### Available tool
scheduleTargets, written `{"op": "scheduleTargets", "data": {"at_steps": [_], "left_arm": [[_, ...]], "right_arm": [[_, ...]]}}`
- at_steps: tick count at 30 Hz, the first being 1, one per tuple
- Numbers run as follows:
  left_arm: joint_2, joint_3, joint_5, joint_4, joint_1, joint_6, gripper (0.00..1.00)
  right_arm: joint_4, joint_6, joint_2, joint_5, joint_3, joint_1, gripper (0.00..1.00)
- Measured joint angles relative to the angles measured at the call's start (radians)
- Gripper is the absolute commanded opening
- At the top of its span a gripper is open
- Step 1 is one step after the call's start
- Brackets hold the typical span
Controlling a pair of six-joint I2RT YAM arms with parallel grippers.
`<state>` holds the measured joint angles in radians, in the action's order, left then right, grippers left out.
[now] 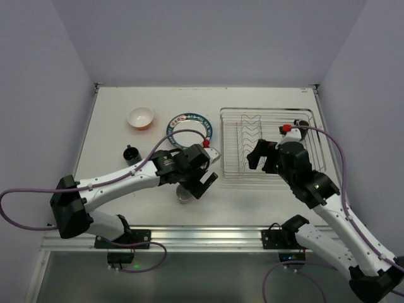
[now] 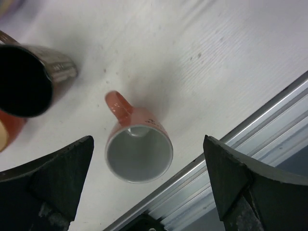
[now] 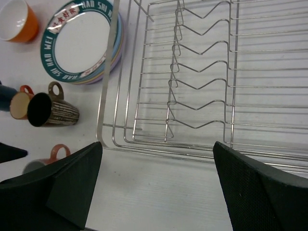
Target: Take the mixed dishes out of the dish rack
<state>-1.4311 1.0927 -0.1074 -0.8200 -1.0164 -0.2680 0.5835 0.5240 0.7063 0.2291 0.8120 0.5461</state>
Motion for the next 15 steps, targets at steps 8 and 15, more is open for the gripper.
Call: {"op": "scheduleTargets", "data": {"at_steps": [8,15], "left_arm": [[0.161,0.191,-0.058,0.021,0.003,0.021,1.00],[0.212,0.183,-0.241,0.048,0.269,-0.015,1.00]], "right_arm": [[-0.006,0.007,0.213,-0.002,0.045,-0.087,0.99],[-0.058,0.003,0.311,0.003,0.097,-0.360,0.99]]}}
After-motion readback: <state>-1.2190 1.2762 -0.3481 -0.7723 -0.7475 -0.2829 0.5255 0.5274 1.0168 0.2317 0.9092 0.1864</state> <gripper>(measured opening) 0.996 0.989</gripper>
